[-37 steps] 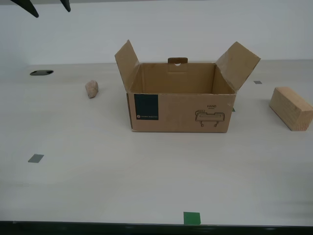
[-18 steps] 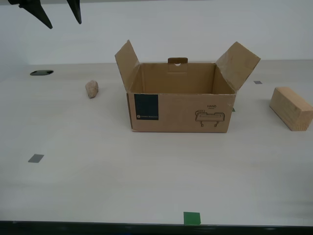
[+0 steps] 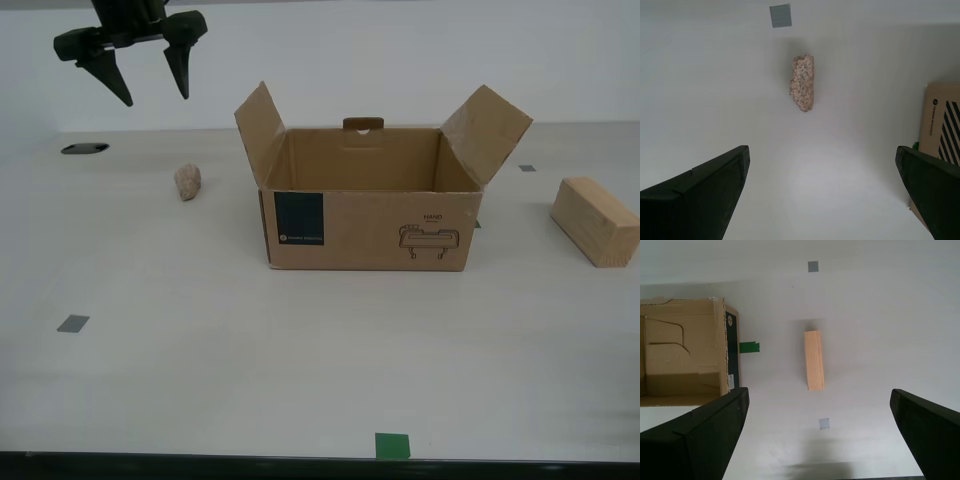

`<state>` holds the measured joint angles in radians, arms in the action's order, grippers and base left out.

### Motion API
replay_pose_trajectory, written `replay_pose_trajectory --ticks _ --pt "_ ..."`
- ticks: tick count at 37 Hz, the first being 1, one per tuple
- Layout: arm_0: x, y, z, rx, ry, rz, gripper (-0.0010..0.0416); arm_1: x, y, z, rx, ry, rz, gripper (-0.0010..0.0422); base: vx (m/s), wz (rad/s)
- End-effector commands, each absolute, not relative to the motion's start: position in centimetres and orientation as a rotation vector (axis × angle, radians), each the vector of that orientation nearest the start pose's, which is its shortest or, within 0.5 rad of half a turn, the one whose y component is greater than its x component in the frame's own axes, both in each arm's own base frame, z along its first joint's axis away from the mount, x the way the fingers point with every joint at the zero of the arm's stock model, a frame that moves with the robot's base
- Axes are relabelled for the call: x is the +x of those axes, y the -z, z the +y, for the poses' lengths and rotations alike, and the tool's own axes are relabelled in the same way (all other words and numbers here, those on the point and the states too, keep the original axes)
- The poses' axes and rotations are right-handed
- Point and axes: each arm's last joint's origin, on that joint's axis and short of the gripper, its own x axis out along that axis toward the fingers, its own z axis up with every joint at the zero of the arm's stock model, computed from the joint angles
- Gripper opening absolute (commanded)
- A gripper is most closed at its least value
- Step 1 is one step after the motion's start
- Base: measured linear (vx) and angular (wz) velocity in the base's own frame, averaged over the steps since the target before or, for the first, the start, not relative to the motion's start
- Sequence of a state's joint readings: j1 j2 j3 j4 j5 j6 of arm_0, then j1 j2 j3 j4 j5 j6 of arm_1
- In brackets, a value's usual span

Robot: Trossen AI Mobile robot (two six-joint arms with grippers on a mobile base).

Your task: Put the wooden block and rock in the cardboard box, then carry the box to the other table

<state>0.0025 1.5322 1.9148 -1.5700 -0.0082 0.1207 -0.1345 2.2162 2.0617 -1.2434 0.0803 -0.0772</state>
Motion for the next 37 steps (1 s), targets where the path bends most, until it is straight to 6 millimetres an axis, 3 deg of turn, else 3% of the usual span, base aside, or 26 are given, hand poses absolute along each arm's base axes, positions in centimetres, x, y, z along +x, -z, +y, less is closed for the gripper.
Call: replay_pose_trajectory --ticks 1,8,21,37 --pt "25.1 -42.3 0.1 0.114 0.064 1.196 0.0394 44.4 -23.9 -6.2 0.002 0.090 1.399 0.0400 0.000 0.000" --pt "25.8 -40.4 0.1 0.112 0.067 1.244 0.0394 44.4 -24.0 -6.1 0.026 0.063 1.386 0.0400 0.000 0.000" --pt "27.3 -33.9 0.1 0.065 0.038 1.366 0.0394 44.3 -24.0 -6.1 0.029 0.063 1.399 0.0400 0.000 0.000" --pt "28.0 -30.6 0.0 0.048 0.029 1.359 0.0394 44.3 -23.9 -6.2 0.030 0.064 1.403 0.0400 0.000 0.000"
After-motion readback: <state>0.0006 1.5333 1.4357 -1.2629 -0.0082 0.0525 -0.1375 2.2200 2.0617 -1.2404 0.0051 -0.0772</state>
